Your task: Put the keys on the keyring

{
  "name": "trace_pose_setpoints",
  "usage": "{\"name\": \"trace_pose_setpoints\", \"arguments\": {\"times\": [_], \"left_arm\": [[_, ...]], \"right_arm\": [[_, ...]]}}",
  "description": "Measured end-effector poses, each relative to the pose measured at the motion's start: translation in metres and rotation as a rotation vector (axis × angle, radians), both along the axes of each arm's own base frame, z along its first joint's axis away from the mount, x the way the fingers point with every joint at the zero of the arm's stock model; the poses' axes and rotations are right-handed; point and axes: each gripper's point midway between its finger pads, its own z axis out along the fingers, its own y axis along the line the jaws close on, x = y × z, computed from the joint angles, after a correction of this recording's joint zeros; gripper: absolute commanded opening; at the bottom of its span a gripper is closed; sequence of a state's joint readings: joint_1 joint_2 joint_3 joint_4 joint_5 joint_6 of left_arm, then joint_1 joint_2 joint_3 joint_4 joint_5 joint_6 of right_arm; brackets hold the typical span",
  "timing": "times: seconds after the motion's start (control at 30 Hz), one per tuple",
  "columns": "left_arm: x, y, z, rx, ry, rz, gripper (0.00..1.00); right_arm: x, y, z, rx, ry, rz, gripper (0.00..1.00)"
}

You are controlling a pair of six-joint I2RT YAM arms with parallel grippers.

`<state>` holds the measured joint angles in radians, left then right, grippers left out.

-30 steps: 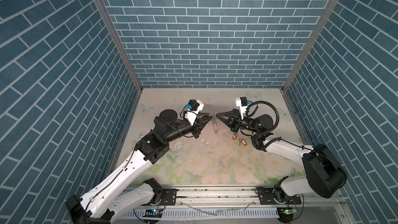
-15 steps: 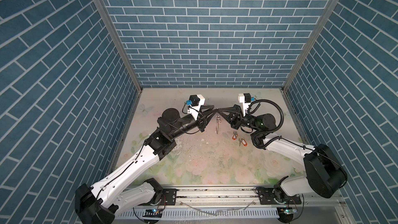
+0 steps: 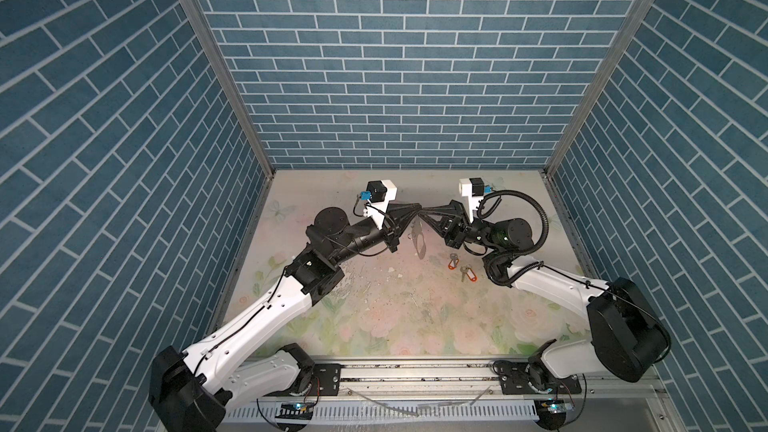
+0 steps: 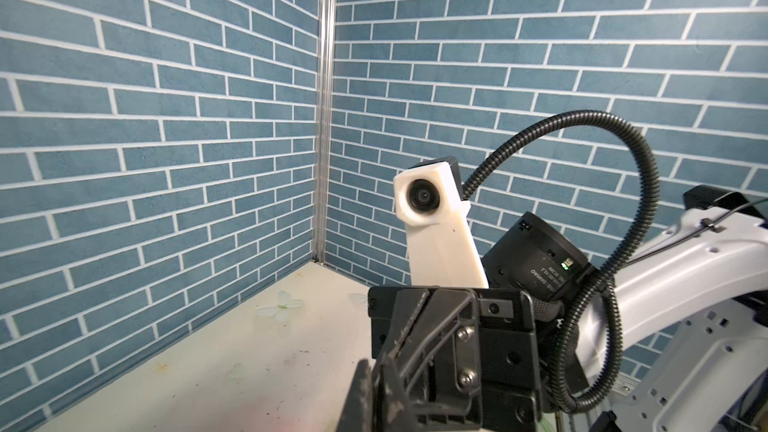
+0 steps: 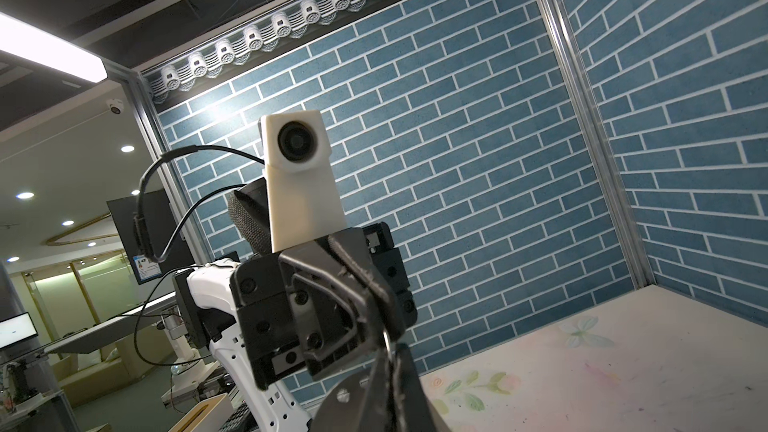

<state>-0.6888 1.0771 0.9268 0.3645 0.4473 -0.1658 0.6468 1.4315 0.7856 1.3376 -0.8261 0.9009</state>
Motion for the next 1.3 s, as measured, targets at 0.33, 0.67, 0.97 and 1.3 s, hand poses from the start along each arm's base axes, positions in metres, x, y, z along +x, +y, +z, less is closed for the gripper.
{"name": "trace_pose_setpoints", "arguments": {"times": [0.33, 0.67, 0.97, 1.3], "left_arm": [[0.000, 0.001, -0.002, 0.057, 0.028, 0.001, 0.00], [-0.001, 0.007, 0.012, 0.336, 0.113, 0.015, 0.00], [-0.004, 0.001, -0.036, 0.589, 0.277, -0.080, 0.00], [-0.019, 0.000, -0.054, 0.639, 0.339, -0.163, 0.00]], "right_arm": [[0.001, 0.002, -0.006, -0.024, 0.026, 0.021, 0.16], [-0.008, -0.008, -0.023, -0.208, 0.003, -0.027, 0.29], [-0.018, -0.014, -0.053, -0.386, -0.042, -0.047, 0.30], [-0.016, -0.009, -0.070, -0.432, -0.019, -0.012, 0.25]]}}
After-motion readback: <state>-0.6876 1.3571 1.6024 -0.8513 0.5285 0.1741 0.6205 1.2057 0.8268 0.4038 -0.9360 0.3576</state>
